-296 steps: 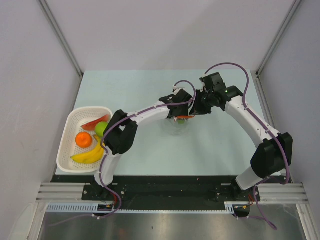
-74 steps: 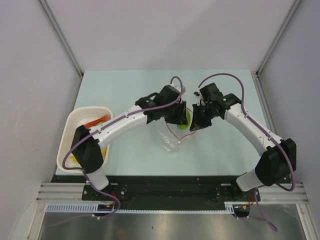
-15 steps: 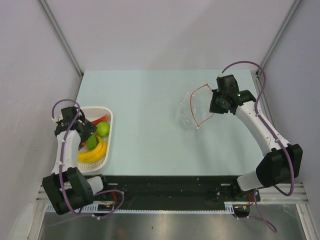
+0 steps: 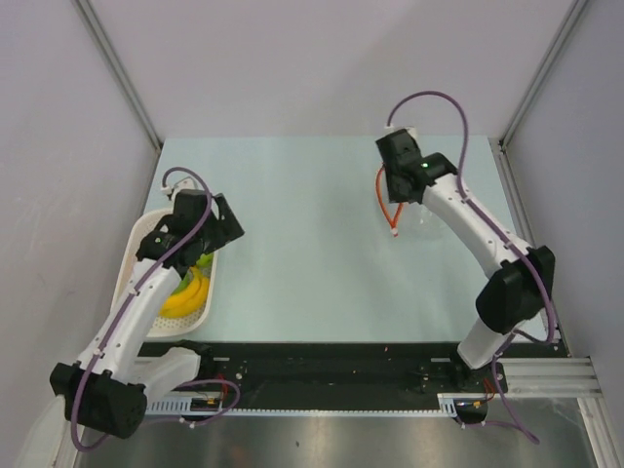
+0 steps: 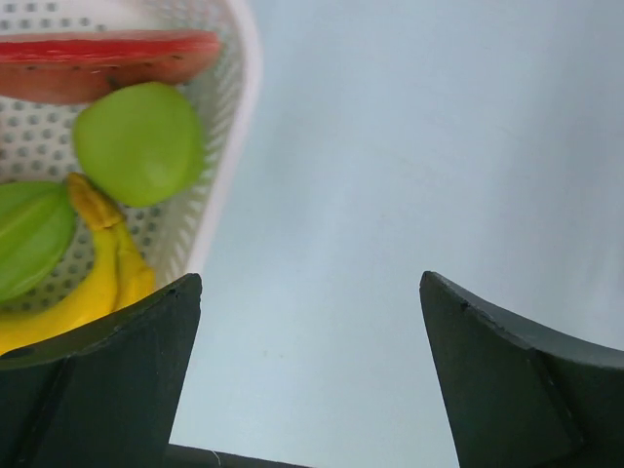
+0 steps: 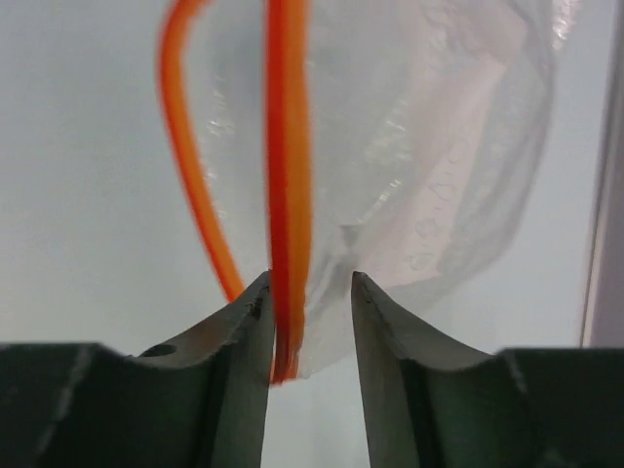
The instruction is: Open the zip-top bag and remove the fake food
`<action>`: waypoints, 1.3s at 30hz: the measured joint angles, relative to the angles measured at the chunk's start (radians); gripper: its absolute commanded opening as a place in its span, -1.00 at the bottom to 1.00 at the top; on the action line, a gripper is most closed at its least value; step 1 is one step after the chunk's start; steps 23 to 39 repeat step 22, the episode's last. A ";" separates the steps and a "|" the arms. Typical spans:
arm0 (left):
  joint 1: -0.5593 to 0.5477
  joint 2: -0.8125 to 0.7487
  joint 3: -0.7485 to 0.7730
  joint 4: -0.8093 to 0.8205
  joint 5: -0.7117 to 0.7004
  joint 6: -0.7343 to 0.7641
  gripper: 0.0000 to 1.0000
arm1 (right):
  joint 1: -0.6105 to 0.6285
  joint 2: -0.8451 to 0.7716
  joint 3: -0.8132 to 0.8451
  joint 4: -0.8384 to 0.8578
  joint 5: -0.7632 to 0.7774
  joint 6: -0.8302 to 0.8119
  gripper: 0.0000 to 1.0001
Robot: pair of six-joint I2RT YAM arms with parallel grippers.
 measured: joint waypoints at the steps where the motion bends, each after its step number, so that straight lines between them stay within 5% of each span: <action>1: -0.028 0.000 0.009 0.000 0.001 -0.005 0.93 | 0.026 0.031 0.024 -0.001 -0.014 0.000 0.20; 6: -0.137 -0.004 0.073 0.003 0.047 0.021 0.99 | 0.081 0.179 0.137 -0.005 -0.195 0.057 0.99; 14: -0.174 -0.174 0.080 0.204 0.338 0.104 0.99 | 0.117 0.092 0.077 0.081 -0.410 0.163 0.99; 22: -0.223 -0.223 0.055 0.498 0.604 0.062 0.99 | 0.131 -0.355 -0.209 0.212 -0.486 0.292 0.99; 39: -0.223 -0.223 0.055 0.498 0.604 0.062 0.99 | 0.131 -0.355 -0.209 0.212 -0.486 0.292 0.99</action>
